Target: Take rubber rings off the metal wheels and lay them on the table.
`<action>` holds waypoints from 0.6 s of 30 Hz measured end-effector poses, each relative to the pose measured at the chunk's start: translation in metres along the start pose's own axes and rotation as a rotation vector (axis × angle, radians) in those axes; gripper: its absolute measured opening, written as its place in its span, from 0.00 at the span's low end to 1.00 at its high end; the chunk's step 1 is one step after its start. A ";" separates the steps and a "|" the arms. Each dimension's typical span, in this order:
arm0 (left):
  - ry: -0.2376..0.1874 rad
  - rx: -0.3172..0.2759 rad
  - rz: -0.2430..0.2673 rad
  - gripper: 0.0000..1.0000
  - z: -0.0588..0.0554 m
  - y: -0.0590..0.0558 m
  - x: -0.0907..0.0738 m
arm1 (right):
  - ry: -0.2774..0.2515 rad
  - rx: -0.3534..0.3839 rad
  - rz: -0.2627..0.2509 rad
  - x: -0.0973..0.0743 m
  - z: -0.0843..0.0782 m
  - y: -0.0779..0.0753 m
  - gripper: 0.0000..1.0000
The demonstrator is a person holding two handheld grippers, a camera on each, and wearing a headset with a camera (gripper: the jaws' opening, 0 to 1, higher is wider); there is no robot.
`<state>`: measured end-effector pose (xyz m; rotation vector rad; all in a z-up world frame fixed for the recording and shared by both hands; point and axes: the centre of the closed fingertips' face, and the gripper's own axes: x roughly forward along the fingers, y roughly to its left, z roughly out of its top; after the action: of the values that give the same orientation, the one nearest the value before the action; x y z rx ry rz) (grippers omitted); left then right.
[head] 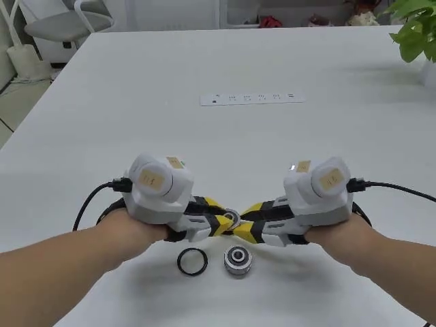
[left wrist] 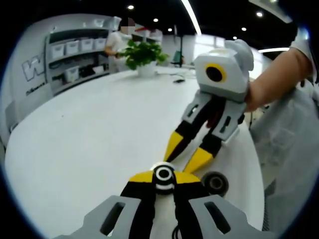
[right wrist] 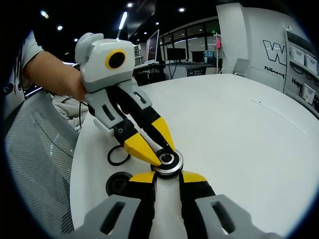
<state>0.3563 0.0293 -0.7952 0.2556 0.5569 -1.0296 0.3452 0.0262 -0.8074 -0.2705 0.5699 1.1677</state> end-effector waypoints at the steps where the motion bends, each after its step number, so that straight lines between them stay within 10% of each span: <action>1: 0.000 -0.001 0.000 0.13 0.000 0.000 0.000 | 0.000 0.000 0.001 0.000 0.000 0.000 0.15; 13: 0.002 -0.005 0.005 0.13 0.000 0.001 0.000 | 0.010 0.017 0.015 -0.002 -0.003 -0.002 0.05; 18: -0.003 -0.004 0.004 0.13 0.000 0.000 -0.001 | -0.009 0.045 0.013 -0.001 0.000 -0.003 0.20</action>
<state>0.3564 0.0301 -0.7950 0.2516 0.5552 -1.0250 0.3475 0.0244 -0.8071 -0.2228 0.5904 1.1666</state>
